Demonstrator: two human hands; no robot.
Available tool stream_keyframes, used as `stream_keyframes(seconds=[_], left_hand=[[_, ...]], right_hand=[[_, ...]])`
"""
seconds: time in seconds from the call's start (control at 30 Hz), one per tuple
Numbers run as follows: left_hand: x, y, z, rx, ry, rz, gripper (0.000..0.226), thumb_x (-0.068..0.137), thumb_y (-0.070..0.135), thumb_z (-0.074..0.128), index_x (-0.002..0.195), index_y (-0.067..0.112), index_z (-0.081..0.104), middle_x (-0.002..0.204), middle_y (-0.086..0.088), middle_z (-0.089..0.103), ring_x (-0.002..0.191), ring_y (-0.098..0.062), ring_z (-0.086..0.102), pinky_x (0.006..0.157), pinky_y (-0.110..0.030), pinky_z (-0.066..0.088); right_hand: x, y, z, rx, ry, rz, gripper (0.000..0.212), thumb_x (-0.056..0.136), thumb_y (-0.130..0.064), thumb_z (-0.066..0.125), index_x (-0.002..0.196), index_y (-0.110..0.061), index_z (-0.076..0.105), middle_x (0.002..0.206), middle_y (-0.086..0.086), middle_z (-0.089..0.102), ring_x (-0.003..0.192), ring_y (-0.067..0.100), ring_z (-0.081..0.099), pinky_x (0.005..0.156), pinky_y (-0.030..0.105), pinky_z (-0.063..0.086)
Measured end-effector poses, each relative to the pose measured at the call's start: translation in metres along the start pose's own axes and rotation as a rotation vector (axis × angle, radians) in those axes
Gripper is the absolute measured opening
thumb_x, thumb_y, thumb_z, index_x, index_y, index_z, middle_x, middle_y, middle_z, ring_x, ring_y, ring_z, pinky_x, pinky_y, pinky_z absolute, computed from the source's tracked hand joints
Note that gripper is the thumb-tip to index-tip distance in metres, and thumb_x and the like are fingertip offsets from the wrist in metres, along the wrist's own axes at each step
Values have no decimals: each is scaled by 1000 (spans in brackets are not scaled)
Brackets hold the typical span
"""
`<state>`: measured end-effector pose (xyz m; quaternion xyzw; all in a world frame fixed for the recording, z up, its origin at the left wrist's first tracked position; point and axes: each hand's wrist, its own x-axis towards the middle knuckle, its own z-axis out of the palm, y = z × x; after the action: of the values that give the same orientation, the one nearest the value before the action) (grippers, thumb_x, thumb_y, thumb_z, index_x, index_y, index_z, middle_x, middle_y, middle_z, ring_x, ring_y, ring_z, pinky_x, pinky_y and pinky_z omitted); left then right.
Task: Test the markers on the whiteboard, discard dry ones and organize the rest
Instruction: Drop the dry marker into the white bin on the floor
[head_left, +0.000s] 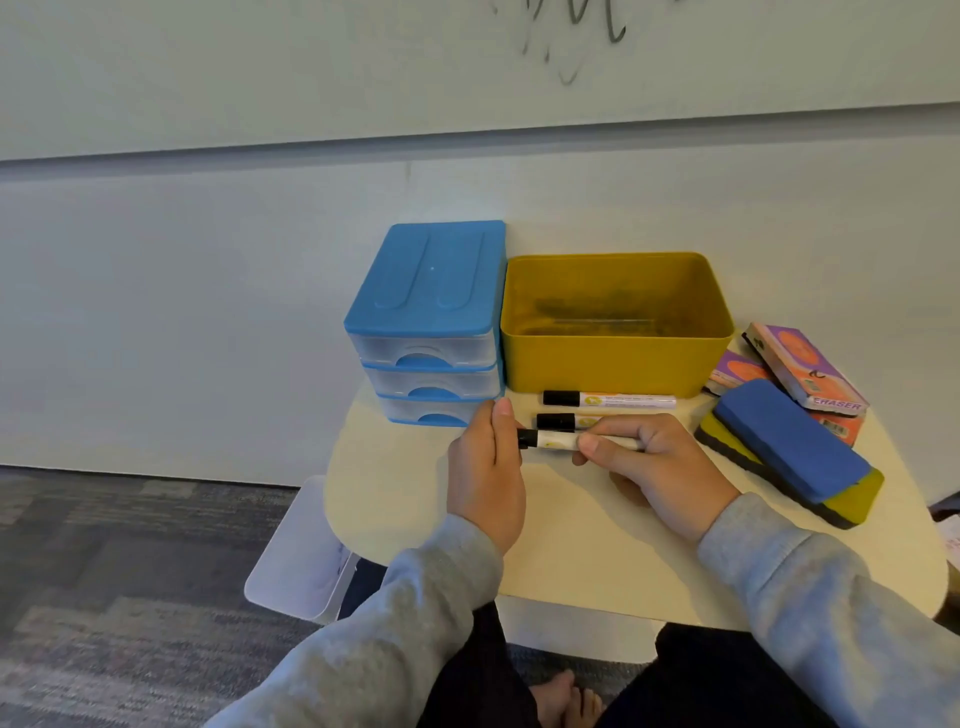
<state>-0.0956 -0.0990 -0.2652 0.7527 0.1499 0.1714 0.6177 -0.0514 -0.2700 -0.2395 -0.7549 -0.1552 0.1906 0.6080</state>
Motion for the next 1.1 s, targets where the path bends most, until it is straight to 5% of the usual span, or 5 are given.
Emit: stream_keyframes(seconds=[0.17, 0.4, 0.77, 0.9, 1.1], left_hand=[[-5, 15, -14, -269, -135, -127, 21, 104, 20, 49, 87, 8, 54, 58, 1, 49, 49, -16, 42, 44, -23, 33], [-10, 15, -33, -344, -212, -123, 18, 97, 13, 60, 110, 1, 62, 77, -11, 67, 69, -20, 65, 64, -29, 50], [10, 21, -133, -307, 329, -41, 27, 105, 28, 47, 86, 12, 58, 73, -1, 56, 71, -17, 57, 71, -34, 46], [39, 13, -188, -477, 516, -154, 26, 106, 33, 36, 93, 13, 46, 63, -4, 57, 65, -26, 67, 65, -34, 56], [94, -79, -241, -204, 670, -505, 19, 98, 32, 39, 98, 16, 49, 72, -5, 43, 49, -19, 39, 48, -24, 38]], right_hand=[[-4, 2, 7, -13, 25, -30, 21, 96, -27, 62, 87, -16, 76, 54, 5, 38, 48, 15, 31, 46, 22, 23], [-5, 2, 13, -115, 4, -95, 20, 99, -26, 58, 90, -17, 72, 52, -6, 44, 47, 9, 37, 49, 18, 30], [23, -11, 102, -586, -133, -461, 39, 96, -52, 45, 108, -28, 72, 94, -15, 60, 88, 3, 57, 80, 28, 48], [45, -7, 146, -769, -184, -574, 35, 96, -39, 49, 117, -23, 71, 110, -6, 59, 104, 19, 56, 93, 38, 46], [56, 0, 172, -922, -209, -611, 38, 94, -41, 47, 125, -28, 66, 131, -5, 55, 121, 21, 50, 97, 40, 41]])
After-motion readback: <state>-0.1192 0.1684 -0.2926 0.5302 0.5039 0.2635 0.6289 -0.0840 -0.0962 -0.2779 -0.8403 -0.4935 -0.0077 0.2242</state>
